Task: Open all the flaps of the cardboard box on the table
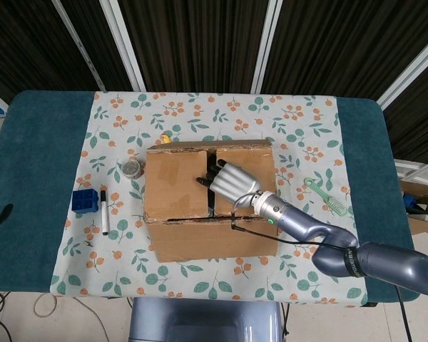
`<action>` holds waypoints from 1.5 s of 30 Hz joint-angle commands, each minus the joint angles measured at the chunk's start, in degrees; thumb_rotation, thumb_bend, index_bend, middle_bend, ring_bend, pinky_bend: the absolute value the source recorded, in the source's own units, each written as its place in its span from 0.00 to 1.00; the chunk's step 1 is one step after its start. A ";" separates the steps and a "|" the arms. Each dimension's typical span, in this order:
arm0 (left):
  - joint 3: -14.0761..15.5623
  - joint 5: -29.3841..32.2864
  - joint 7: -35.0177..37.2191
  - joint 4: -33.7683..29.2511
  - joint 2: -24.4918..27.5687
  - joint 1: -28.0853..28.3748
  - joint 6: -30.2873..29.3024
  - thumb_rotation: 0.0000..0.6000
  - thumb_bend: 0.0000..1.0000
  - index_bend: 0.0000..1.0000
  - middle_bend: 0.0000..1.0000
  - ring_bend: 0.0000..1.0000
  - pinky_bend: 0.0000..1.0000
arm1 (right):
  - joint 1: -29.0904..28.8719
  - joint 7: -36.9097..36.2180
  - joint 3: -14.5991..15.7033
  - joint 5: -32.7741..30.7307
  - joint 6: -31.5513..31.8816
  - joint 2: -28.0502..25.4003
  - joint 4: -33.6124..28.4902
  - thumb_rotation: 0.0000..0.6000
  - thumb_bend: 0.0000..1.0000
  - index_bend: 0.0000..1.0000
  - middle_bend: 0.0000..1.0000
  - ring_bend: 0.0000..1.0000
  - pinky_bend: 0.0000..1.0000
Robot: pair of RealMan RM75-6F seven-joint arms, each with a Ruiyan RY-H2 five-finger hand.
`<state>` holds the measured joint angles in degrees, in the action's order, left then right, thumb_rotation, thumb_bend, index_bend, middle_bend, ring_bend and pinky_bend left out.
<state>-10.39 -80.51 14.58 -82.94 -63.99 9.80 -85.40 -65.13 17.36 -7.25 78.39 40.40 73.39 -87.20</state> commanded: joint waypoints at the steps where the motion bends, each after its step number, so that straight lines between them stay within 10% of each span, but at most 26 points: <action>1: 0.00 -0.02 0.01 0.00 -0.02 -0.01 -0.05 1.00 0.22 0.09 0.00 0.00 0.00 | -0.10 0.33 -0.16 0.02 -0.02 0.17 0.09 1.00 1.00 0.17 0.37 0.23 0.25; 45: 0.03 -0.27 -0.28 -0.72 0.23 -0.27 -0.85 1.00 0.22 0.09 0.00 0.00 0.00 | -0.60 13.30 -2.95 -1.94 1.30 -10.23 -9.43 1.00 1.00 0.16 0.59 0.23 0.24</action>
<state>-10.34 -80.79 14.31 -83.65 -63.77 9.54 -86.24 -65.70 30.28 -10.03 76.70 41.74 63.58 -96.20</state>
